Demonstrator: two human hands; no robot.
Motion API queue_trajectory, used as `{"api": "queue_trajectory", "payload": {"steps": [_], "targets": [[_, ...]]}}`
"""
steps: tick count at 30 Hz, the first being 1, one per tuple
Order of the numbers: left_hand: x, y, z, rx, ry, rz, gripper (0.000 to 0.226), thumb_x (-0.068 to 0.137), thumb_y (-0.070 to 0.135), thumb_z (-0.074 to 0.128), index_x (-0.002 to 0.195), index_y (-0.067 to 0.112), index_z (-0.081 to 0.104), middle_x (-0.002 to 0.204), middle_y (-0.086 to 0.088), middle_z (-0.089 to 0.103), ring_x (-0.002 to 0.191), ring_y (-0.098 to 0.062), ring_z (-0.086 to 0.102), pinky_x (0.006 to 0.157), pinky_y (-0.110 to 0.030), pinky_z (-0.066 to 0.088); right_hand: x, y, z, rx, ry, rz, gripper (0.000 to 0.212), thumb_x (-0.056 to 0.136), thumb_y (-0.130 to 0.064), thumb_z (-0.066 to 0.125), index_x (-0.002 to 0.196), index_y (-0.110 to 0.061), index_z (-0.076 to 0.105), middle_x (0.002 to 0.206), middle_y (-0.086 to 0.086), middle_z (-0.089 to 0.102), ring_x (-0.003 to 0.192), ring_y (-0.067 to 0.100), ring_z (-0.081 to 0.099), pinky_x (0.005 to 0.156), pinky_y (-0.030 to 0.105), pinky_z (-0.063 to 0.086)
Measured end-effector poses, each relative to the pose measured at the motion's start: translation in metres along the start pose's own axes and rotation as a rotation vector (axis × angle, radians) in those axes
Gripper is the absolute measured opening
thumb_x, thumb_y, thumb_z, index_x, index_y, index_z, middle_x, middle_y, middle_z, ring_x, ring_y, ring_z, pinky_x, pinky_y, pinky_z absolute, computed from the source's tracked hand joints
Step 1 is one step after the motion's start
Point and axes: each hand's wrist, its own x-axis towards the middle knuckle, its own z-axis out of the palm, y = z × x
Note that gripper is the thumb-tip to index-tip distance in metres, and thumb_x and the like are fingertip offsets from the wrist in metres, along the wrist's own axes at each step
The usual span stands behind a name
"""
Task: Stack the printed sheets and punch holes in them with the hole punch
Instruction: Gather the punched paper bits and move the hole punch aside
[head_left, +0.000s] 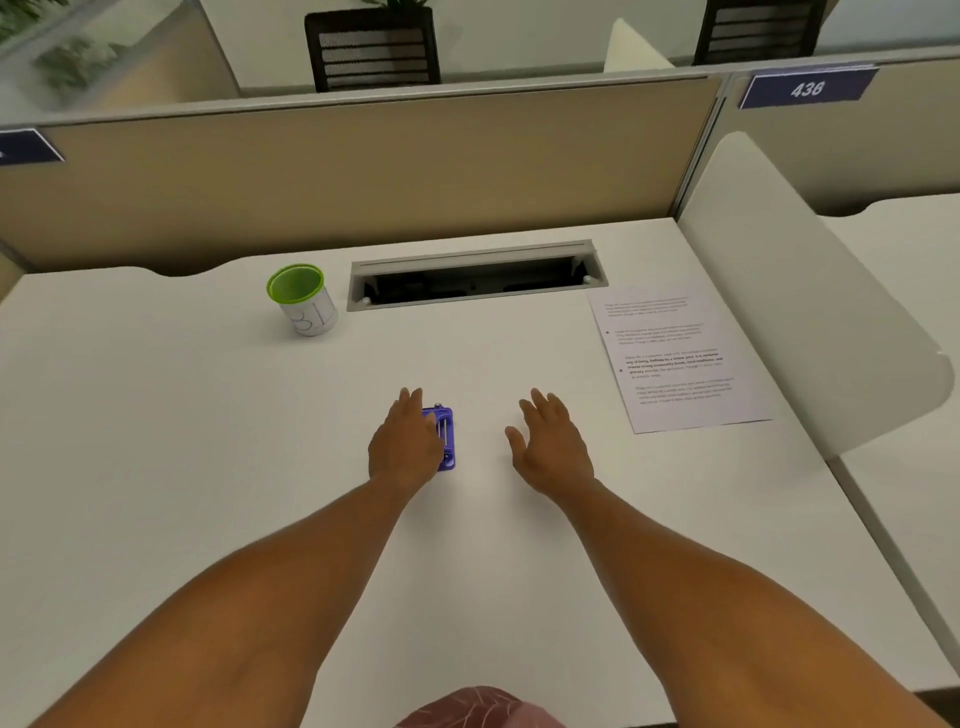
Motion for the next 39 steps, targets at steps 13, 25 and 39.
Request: {"api": "queue_trajectory", "payload": {"steps": [13, 25, 39], "targets": [[0.015, -0.016, 0.017, -0.347, 0.008, -0.176, 0.037, 0.097, 0.035, 0.048, 0.129, 0.018, 0.051, 0.127, 0.0, 0.057, 0.109, -0.022, 0.06, 0.092, -0.039, 0.05, 0.0, -0.013, 0.047, -0.114, -0.046, -0.005, 0.059, 0.101, -0.043, 0.026, 0.153, -0.015, 0.021, 0.164, 0.002, 0.001, 0.15, 0.023, -0.009, 0.122, 0.04, 0.007], [0.024, -0.025, 0.038, -0.424, 0.052, -0.206, 0.039, 0.098, 0.041, 0.044, 0.097, 0.008, 0.065, 0.112, -0.011, 0.063, 0.083, -0.025, 0.065, 0.079, -0.038, 0.055, -0.003, -0.014, 0.07, -0.141, 0.08, -0.014, 0.056, 0.1, -0.037, 0.028, 0.148, -0.01, 0.033, 0.163, 0.007, 0.013, 0.15, 0.028, 0.0, 0.122, 0.045, 0.003], [0.023, -0.023, 0.037, -0.331, 0.067, -0.225, 0.039, 0.102, 0.037, 0.031, 0.088, 0.009, 0.054, 0.118, -0.01, 0.053, 0.088, -0.028, 0.057, 0.081, -0.037, 0.048, -0.004, -0.014, 0.072, -0.168, 0.089, -0.002, 0.058, 0.099, -0.04, 0.025, 0.15, -0.012, 0.031, 0.163, 0.005, 0.012, 0.151, 0.026, -0.001, 0.122, 0.044, 0.004]]}}
